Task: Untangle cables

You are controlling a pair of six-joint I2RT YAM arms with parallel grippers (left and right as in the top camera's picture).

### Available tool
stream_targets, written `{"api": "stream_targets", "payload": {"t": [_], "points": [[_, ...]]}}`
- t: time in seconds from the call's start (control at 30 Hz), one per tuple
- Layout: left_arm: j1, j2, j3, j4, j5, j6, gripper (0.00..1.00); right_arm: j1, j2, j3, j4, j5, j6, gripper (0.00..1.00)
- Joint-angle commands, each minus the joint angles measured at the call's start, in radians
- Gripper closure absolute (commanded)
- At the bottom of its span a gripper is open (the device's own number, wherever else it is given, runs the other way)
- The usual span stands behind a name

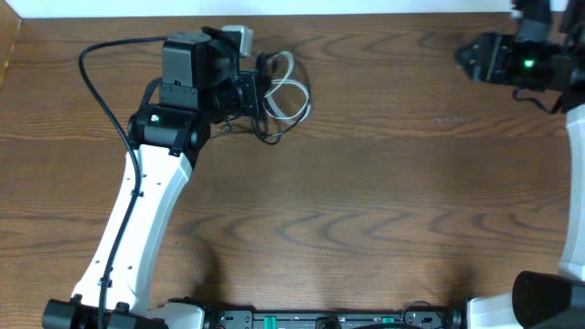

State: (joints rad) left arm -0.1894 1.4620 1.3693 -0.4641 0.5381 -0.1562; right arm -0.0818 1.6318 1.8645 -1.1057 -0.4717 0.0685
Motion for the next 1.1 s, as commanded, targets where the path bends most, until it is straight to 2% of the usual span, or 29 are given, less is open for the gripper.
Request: {"api": "stream_targets", "payload": {"t": [0.0, 0.2, 0.27, 0.37, 0.63, 0.77, 0.93, 1.07], "points": [[0.002, -0.014, 0.01, 0.034, 0.188, -0.025, 0.93, 0.08, 0.019, -0.026, -0.002, -0.102, -0.04, 0.34], [0.002, -0.014, 0.01, 0.039, 0.203, -0.063, 0.93, 0.227, 0.094, -0.035, 0.011, -0.123, -0.025, 0.23], [0.002, -0.014, 0.01, 0.04, 0.214, -0.067, 0.93, 0.275, 0.129, -0.035, 0.035, -0.122, 0.003, 0.23], [0.002, -0.014, 0.01, 0.039, 0.215, -0.08, 0.93, 0.345, 0.218, -0.035, 0.102, -0.122, 0.085, 0.27], [0.002, -0.014, 0.01, 0.04, 0.214, -0.082, 0.93, 0.418, 0.35, -0.035, 0.279, -0.166, 0.245, 0.35], [0.002, -0.014, 0.01, 0.05, 0.213, -0.082, 0.93, 0.462, 0.419, -0.035, 0.297, -0.069, 0.337, 0.48], [0.018, -0.014, 0.01, 0.093, 0.191, -0.081, 0.93, 0.473, 0.495, -0.035, 0.229, 0.11, 0.338, 0.67], [0.078, -0.014, 0.01, 0.112, 0.168, -0.08, 0.93, 0.435, 0.516, -0.036, 0.126, 0.345, 0.335, 0.95]]}}
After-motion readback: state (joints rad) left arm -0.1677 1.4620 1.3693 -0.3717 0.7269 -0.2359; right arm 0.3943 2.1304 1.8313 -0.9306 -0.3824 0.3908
